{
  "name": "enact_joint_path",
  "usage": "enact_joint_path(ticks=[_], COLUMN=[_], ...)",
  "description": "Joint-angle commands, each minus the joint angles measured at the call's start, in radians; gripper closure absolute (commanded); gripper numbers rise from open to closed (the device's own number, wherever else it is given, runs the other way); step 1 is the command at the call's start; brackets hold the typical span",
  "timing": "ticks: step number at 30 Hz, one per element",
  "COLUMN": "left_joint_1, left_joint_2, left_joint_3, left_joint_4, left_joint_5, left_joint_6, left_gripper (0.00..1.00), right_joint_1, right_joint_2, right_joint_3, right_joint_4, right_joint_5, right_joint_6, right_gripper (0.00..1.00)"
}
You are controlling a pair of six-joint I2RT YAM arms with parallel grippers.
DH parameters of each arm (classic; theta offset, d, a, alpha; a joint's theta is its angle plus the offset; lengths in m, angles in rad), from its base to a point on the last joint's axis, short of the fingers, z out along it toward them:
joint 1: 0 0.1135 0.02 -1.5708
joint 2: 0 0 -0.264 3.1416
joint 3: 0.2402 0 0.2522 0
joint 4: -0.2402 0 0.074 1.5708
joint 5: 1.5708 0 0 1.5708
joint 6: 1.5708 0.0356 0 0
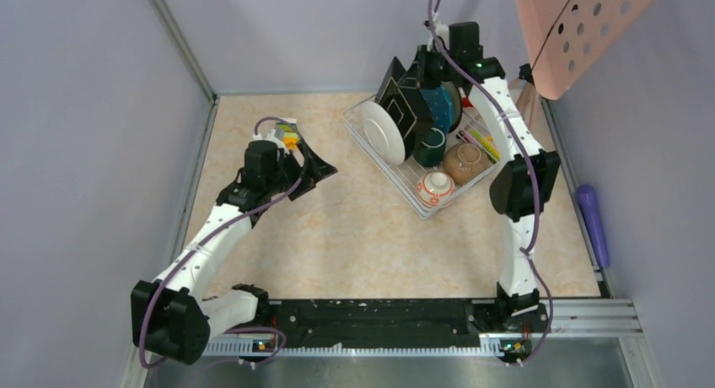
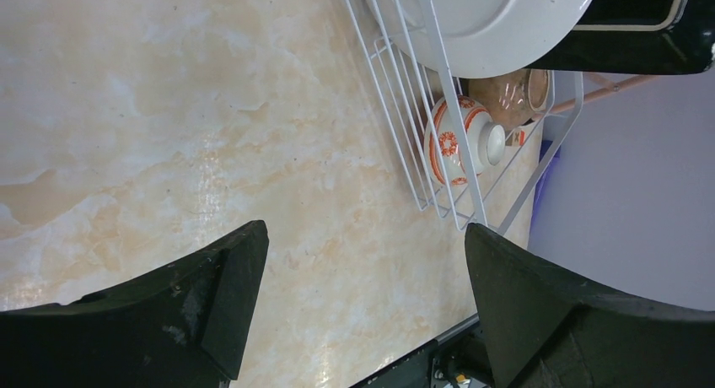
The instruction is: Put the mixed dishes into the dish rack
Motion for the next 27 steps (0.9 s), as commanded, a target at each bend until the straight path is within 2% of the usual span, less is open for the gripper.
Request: enact_joint_path(ticks=[1, 11, 15, 18, 25, 26, 27], left_joint_1=[-0.003, -0.003, -0.003, -0.003, -0.003, -0.003, -0.003], left_joint_2=[0.008, 0.018, 0.016, 0.014, 0.008, 0.008, 0.008], left_joint_3=[0.041, 0.042, 0.041, 0.041, 0.039, 0.039, 0.040], left_joint_4=[0.030, 0.032, 0.032, 0.032, 0.029, 0.028, 0.028], left_joint_5=[0.007, 0.012, 0.013, 0.013, 0.010, 0.008, 0.007], left_joint_6=[0.019, 0.017, 0.018, 0.019, 0.024, 0.025, 0.028], left_gripper=[0.09, 0.09, 0.09, 0.08, 0.08, 0.08, 0.08], right_joint_1=[0.044, 0.089, 0.095, 0.103, 0.122, 0.125, 0.127], right_joint_2=[0.026, 0.066, 0.091, 0.114, 0.160, 0.163, 0.166], right_joint_3=[0.186, 0.173, 0.176, 0.177, 0.178, 0.177, 0.177], right_joint_4=[0.040, 0.016, 0.041, 0.064, 0.161, 0.174, 0.184], right_joint_5=[0.012, 0.080, 0.068, 0.072, 0.114, 0.121, 0.125], right_joint_6=[-0.034, -0.085, -0.067, -0.064, -0.046, -0.043, -0.041], right_gripper=[1.00, 0.98, 0.97, 1.00, 1.00, 0.97, 0.86])
